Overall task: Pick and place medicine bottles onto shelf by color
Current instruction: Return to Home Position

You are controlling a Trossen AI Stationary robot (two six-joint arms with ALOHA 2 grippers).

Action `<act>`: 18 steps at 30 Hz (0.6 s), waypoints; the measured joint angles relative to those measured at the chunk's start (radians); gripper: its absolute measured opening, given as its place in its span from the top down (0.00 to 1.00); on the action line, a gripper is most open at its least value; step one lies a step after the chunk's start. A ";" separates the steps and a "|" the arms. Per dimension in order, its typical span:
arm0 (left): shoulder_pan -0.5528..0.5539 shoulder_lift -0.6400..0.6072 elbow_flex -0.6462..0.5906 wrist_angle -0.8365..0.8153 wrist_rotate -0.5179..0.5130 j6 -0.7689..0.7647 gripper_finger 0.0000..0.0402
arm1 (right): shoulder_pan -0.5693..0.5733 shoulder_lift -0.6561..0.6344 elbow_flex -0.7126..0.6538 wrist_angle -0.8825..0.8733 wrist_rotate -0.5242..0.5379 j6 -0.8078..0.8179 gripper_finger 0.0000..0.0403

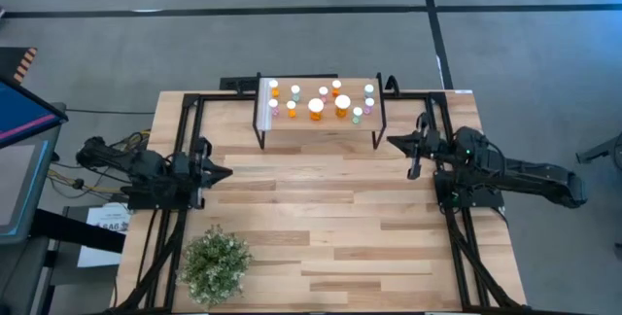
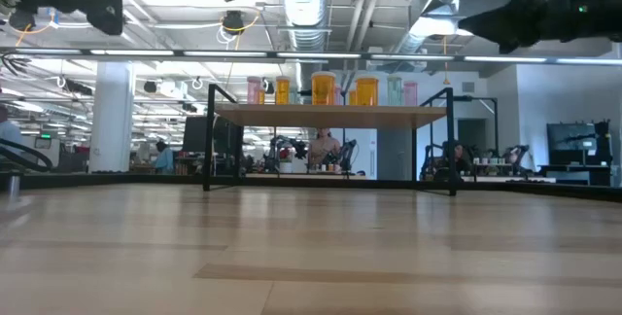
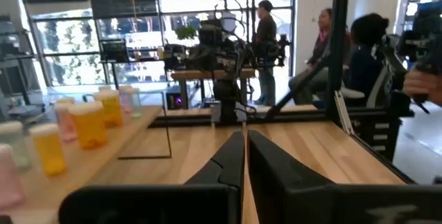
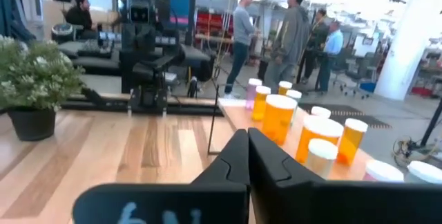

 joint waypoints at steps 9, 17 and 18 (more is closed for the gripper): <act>0.000 -0.008 -0.083 0.060 0.061 -0.026 1.00 | 0.000 -0.170 -0.152 0.065 -0.002 0.000 0.99; 0.000 -0.008 -0.144 0.112 0.169 -0.017 1.00 | -0.023 -0.279 -0.213 0.055 -0.002 0.009 0.97; 0.000 -0.007 -0.157 0.116 0.173 -0.022 1.00 | -0.026 -0.285 -0.213 0.038 -0.002 0.014 0.97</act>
